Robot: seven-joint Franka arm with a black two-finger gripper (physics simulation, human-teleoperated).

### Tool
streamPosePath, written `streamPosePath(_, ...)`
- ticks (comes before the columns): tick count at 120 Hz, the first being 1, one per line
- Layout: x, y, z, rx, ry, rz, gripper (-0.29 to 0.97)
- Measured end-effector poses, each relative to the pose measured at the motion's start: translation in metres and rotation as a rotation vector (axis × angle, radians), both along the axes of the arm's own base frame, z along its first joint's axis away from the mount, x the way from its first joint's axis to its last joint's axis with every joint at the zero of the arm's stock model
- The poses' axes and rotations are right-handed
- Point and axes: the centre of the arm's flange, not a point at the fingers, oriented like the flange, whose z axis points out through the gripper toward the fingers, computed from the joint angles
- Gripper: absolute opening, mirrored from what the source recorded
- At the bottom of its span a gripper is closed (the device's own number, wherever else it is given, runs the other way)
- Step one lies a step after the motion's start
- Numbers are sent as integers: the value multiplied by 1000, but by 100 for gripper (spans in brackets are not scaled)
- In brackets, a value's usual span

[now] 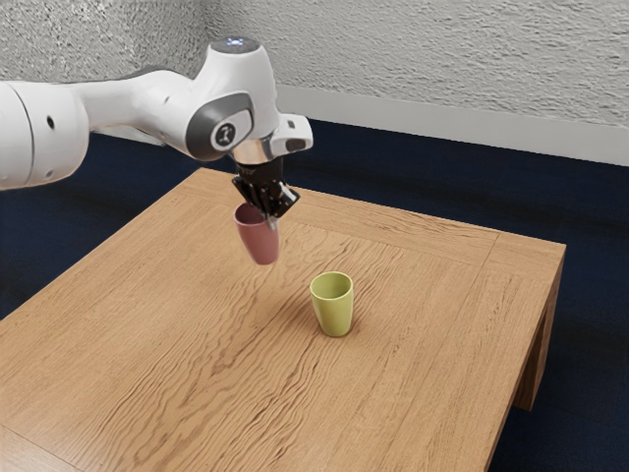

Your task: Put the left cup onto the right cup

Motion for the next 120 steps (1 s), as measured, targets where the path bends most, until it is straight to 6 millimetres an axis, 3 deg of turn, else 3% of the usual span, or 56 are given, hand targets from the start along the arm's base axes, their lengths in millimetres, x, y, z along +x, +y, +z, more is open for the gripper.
streamPosePath(38,-7,-34,29,31,19,-1,-10)
streamPosePath(58,-14,-53,34,51,32,-1,-10)
streamPosePath(120,-17,-72,43,69,23,57,-10)
